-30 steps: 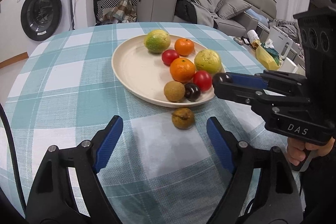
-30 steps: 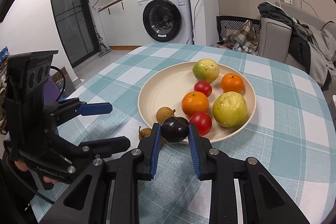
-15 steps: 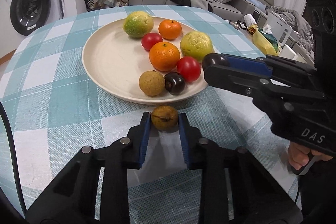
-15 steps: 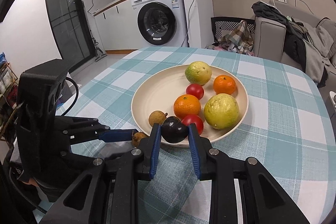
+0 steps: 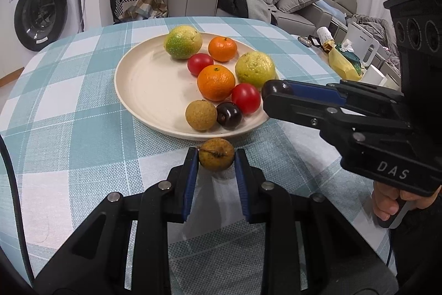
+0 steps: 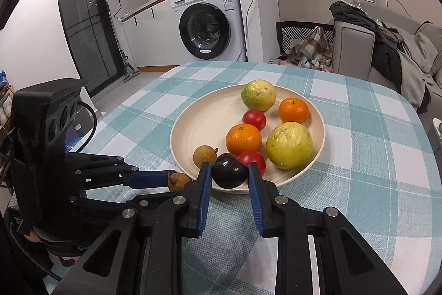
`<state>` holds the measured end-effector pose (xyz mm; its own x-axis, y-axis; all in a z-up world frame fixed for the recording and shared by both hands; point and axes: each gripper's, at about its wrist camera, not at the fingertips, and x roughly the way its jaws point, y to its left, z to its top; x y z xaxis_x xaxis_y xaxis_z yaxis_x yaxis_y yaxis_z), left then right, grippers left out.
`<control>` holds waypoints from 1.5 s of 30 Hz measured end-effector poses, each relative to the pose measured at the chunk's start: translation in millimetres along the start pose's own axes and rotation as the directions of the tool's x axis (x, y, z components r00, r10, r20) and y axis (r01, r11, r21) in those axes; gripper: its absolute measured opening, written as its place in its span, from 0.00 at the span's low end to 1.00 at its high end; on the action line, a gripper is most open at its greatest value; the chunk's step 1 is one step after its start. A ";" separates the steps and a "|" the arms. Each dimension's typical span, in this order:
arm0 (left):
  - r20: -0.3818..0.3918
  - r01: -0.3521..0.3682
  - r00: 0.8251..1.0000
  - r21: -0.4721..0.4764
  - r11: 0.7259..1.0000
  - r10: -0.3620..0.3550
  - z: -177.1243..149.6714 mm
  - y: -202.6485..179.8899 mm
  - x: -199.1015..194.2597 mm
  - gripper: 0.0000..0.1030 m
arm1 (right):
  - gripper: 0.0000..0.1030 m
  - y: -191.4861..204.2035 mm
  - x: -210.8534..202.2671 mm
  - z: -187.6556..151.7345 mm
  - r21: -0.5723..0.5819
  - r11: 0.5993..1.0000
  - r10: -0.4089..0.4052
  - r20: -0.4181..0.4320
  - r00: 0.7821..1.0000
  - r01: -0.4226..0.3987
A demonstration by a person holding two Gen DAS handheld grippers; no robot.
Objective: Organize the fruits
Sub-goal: 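Lift and carry the brown fruit with the left tool while the right tool carries the plum over the plate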
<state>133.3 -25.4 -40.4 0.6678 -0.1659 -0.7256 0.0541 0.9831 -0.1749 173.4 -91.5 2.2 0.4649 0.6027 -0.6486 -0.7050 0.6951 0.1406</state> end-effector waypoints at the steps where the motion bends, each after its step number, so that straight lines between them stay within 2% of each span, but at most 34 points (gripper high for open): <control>1: 0.009 -0.004 1.000 0.005 1.000 0.004 -0.3 -0.6 -2.4 0.23 | 0.26 0.1 -0.1 0.1 0.000 1.000 -0.001 0.000 1.000 0.001; 9: 0.114 -0.002 0.993 -0.015 1.000 0.003 2.9 6.8 -26.6 0.23 | 0.26 -3.1 -1.2 0.8 0.018 1.000 0.004 0.015 1.000 -0.005; 14: 0.140 -0.019 0.990 -0.050 0.999 0.026 10.2 17.4 -30.1 0.23 | 0.26 -4.0 -2.7 1.8 0.028 0.999 0.018 0.030 0.999 -0.018; 32: 0.170 -0.080 0.981 -0.056 0.995 0.088 40.2 44.8 -5.5 0.23 | 0.26 -18.6 -2.3 4.8 0.108 0.994 -0.024 0.081 0.996 0.015; 37: 0.166 -0.080 0.982 -0.064 0.995 0.090 38.4 47.1 -1.9 0.23 | 0.26 -20.3 0.0 4.1 0.122 0.992 -0.030 0.070 0.997 0.021; 45: 0.150 -0.079 0.985 -0.065 0.995 0.088 38.3 46.9 1.6 0.23 | 0.26 -8.2 8.2 5.1 0.081 0.997 -0.002 0.045 0.999 -0.002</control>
<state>165.3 23.4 -24.3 0.7735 -0.0653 -0.6304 -0.0473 0.9860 -0.1601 185.8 -90.2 -0.4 0.4899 0.6185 -0.6144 -0.6601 0.7235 0.2020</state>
